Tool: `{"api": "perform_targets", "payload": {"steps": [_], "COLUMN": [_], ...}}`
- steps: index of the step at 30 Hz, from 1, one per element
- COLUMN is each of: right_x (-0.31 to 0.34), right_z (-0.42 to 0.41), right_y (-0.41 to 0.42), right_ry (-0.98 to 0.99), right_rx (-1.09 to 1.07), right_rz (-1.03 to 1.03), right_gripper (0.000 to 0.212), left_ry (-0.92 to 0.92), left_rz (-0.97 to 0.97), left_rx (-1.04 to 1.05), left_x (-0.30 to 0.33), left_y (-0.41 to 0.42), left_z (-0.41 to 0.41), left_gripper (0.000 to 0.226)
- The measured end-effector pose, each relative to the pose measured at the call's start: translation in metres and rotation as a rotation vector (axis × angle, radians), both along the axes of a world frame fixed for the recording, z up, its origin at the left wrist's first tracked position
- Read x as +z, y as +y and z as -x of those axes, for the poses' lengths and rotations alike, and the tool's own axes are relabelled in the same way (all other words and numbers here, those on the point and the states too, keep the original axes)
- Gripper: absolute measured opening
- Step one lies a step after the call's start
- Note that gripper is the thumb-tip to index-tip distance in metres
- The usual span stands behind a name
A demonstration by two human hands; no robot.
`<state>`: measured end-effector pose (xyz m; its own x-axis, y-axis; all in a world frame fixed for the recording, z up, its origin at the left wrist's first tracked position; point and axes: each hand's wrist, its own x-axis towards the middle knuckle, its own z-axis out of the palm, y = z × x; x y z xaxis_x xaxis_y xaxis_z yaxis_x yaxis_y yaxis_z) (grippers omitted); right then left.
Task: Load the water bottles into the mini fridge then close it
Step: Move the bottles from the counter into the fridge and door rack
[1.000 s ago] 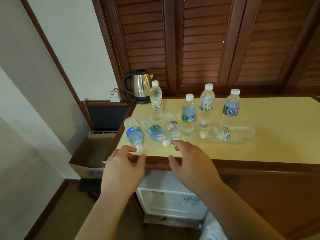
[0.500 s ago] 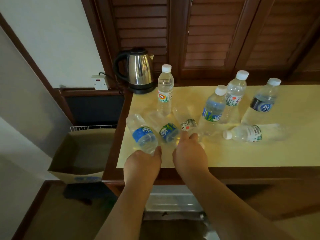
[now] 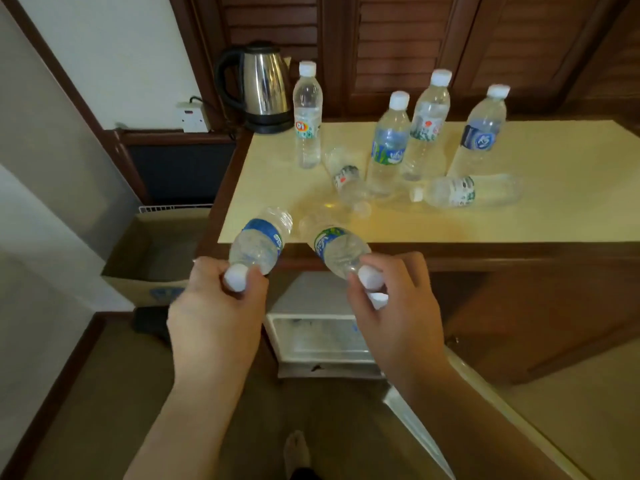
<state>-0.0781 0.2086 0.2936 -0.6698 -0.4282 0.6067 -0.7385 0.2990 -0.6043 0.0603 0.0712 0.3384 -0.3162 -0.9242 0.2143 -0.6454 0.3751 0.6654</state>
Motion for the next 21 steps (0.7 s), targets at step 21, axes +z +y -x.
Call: {"api": "perform_targets", "payload": {"steps": [21], "right_x": [-0.329], "right_z": [-0.027], "right_y": [0.107], "right_ry": [-0.336], "right_rx": [0.055], "right_rz": [-0.433], "right_gripper": [0.027], "left_ry": [-0.326], "left_rz": [-0.271], "left_rx": [-0.365], "left_x": [-0.331], "left_y": [0.091], "left_z": [-0.028], "left_gripper": [0.017]}}
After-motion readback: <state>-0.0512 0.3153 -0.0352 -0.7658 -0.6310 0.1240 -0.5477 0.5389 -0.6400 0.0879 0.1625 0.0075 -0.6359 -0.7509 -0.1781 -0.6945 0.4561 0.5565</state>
